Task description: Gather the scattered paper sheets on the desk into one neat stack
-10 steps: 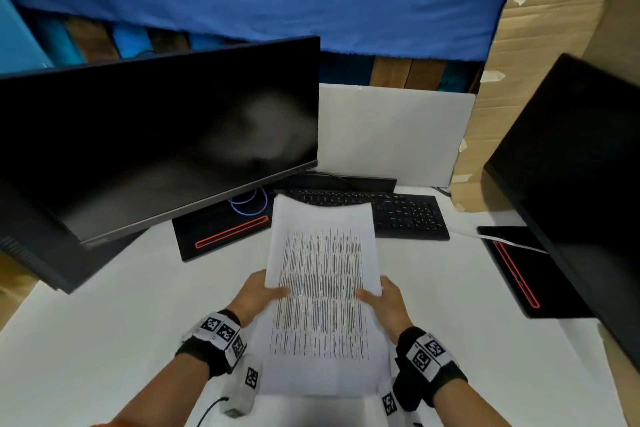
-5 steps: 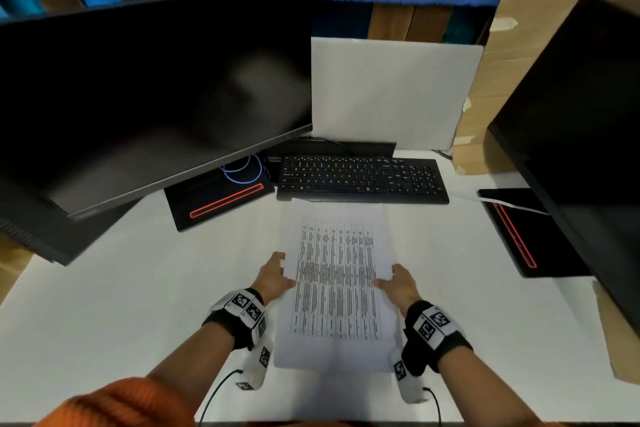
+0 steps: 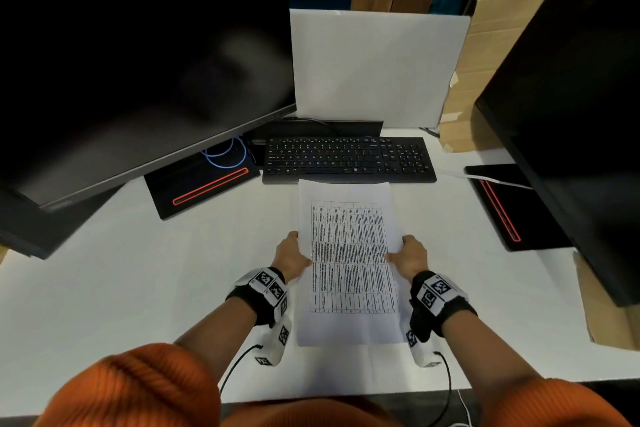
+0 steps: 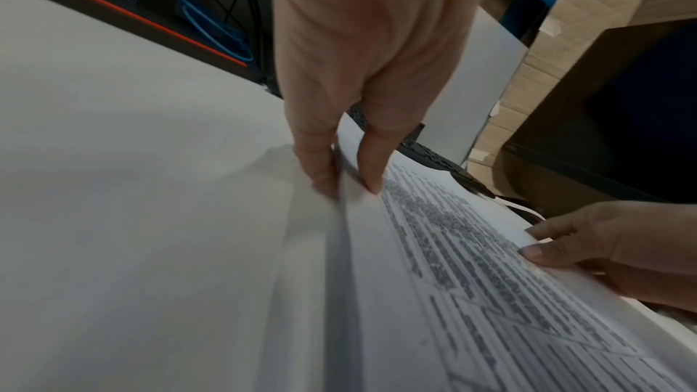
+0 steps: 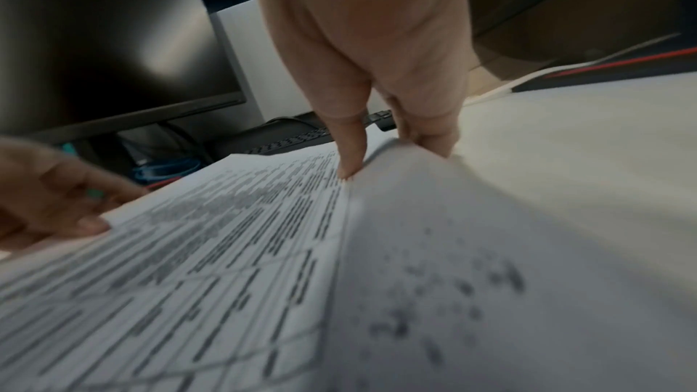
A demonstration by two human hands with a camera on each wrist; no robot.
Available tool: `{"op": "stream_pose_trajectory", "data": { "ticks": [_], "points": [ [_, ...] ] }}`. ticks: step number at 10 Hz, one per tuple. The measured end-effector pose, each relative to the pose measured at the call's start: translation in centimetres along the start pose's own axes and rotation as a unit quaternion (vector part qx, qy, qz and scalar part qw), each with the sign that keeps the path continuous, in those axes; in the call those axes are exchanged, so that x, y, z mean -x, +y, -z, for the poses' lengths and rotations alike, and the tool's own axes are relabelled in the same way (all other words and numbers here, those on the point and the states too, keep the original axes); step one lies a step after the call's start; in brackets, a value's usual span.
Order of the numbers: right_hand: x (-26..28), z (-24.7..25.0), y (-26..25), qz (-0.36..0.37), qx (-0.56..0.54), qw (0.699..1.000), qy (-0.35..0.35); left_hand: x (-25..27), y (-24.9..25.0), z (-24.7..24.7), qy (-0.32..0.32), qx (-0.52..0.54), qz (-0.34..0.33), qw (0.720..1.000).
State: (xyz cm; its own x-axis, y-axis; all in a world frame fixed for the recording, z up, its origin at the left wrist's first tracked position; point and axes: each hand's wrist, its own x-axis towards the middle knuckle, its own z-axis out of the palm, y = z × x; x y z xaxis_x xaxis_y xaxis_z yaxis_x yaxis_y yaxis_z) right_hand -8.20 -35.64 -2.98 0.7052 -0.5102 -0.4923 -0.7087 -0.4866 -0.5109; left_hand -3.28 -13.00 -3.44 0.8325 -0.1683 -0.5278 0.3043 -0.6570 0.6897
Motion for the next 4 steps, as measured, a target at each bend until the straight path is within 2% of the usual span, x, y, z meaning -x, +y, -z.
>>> {"op": "stream_pose_trajectory", "data": {
  "ticks": [2, 3, 4],
  "points": [
    [0.8, -0.5, -1.3, 0.002, 0.140, 0.990, -0.010, 0.0, 1.2, 0.4, -0.037, -0.122, 0.033, 0.991],
    [0.8, 0.5, -1.4, 0.006, 0.144, 0.989, -0.038, 0.1, 1.8, 1.7, -0.061, -0.131, 0.044, 0.988],
    [0.9, 2.7, -1.8, 0.027, 0.083, 0.996, -0.012, 0.5, 2.8, 4.5, -0.021, -0.117, 0.031, 0.992]
  ]
}}
